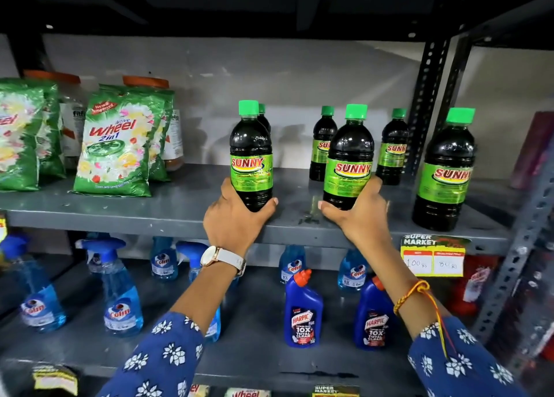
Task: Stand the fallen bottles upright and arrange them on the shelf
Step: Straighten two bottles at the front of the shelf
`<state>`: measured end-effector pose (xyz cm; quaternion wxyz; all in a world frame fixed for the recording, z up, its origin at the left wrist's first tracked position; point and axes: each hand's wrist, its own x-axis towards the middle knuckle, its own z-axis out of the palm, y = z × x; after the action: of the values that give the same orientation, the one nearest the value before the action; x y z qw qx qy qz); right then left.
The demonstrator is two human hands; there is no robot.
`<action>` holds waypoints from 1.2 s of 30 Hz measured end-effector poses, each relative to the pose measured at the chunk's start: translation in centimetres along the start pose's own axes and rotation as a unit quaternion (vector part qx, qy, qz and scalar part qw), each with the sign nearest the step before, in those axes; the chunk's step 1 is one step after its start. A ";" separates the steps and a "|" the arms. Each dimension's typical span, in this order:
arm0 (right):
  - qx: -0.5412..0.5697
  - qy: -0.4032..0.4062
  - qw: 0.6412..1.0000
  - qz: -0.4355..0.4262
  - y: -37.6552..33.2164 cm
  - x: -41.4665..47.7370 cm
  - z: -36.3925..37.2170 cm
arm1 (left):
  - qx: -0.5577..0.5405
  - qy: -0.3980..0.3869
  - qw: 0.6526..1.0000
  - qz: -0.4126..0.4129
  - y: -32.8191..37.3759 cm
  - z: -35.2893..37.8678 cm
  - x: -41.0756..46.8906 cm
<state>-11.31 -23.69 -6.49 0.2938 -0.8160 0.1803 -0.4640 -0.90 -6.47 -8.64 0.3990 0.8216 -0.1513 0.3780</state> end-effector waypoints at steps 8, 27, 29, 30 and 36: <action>0.057 0.022 0.998 -0.006 -0.1 -0.9 -1.3 | -0.032 0.048 0.998 0.011 -0.1 -0.2 -0.9; -0.090 0.084 0.991 0.059 9.7 0.3 -10.8 | -0.013 -0.036 0.998 0.043 12.5 6.1 -5.6; -0.088 0.090 0.991 0.044 9.8 0.3 -10.7 | -0.001 -0.039 0.998 0.044 12.4 6.3 -5.4; -0.087 0.090 0.991 0.042 9.7 0.4 -10.8 | 0.000 -0.039 0.998 0.043 12.5 6.3 -5.4; -0.087 0.092 0.991 0.034 10.2 0.7 -10.5 | 0.005 -0.037 0.998 0.050 12.9 6.0 -5.6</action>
<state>-20.22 -35.15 -8.44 0.2193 -0.7858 0.2744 -0.5091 -8.72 -19.63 -8.18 0.3695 0.8285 -0.2054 0.3673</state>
